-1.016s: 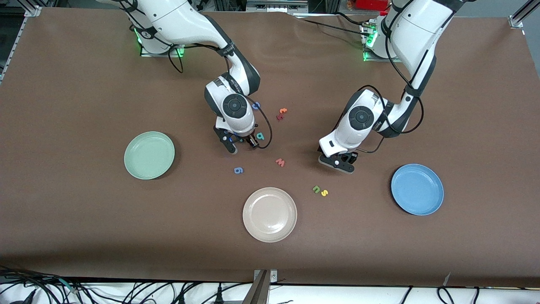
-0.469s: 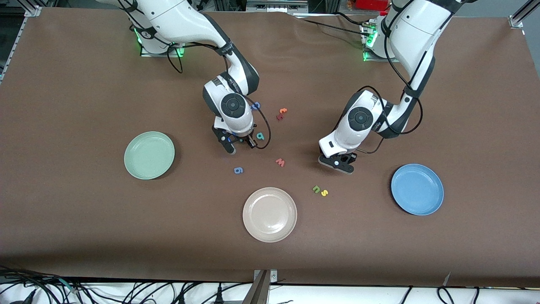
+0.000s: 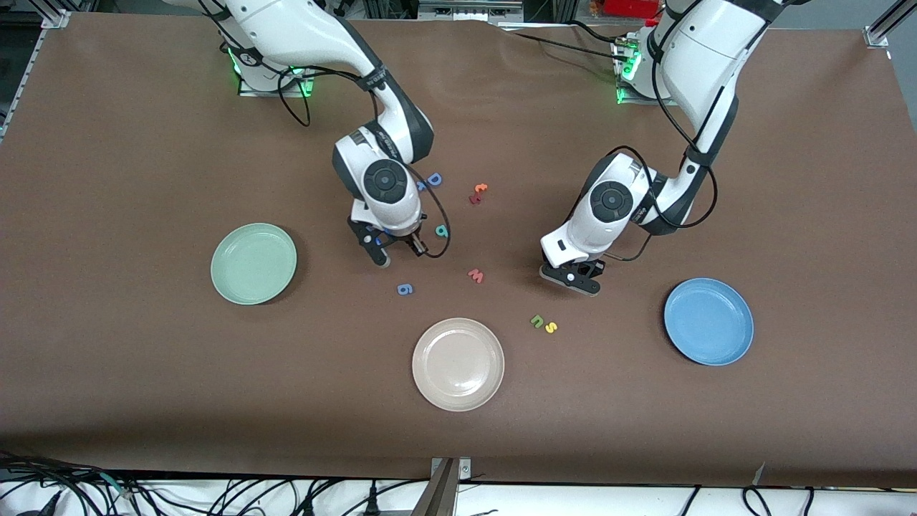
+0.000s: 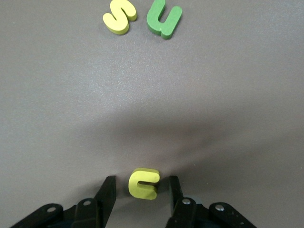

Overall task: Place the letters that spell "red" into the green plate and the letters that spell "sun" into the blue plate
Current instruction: 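Drop the e on the green plate while the left gripper drops the u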

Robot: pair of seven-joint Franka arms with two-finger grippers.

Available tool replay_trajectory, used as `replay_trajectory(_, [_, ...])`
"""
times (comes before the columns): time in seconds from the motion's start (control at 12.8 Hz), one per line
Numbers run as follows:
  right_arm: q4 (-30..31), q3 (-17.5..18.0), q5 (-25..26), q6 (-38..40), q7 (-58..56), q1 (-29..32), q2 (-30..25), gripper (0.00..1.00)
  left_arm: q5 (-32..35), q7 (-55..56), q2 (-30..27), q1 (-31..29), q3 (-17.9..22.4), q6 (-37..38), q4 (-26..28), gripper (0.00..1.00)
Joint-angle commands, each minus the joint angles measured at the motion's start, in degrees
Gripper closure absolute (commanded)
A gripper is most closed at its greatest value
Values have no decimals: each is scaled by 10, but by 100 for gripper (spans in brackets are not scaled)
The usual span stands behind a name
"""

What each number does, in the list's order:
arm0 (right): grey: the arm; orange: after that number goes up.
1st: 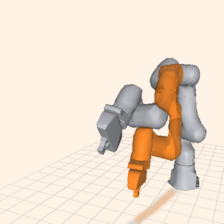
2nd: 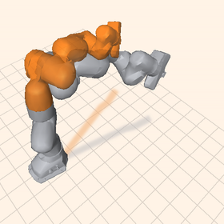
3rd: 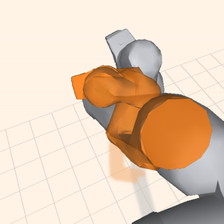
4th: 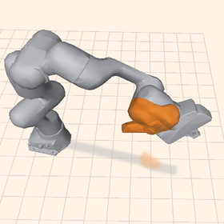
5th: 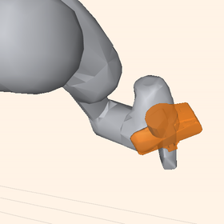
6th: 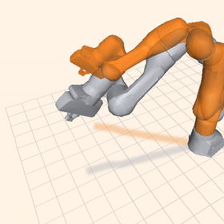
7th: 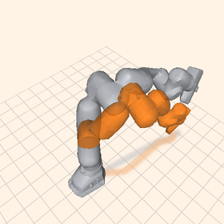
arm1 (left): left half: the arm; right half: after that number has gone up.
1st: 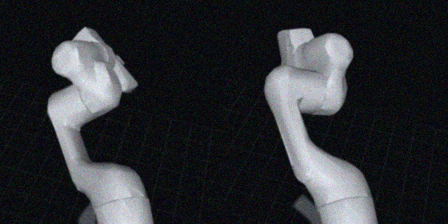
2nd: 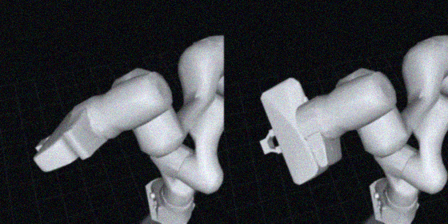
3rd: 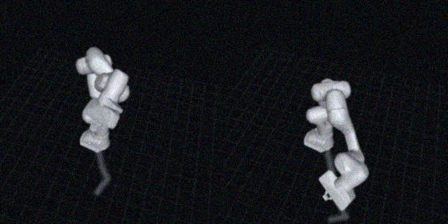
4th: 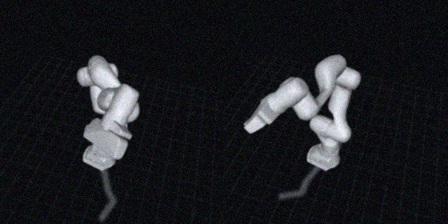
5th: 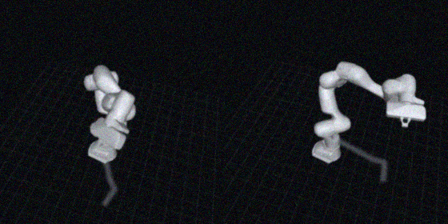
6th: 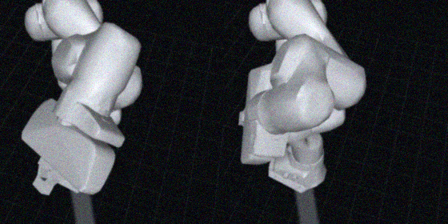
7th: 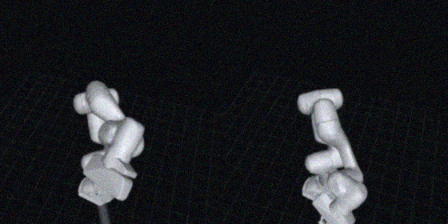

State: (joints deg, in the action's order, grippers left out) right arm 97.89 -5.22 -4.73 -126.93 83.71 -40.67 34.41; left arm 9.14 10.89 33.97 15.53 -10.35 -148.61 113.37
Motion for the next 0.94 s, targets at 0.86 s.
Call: replay_trajectory(0.86, [167, -226, -19, 22, -525, 58, -67, 95, 6, -77, -29, -6, 46, 1, -25, 77])
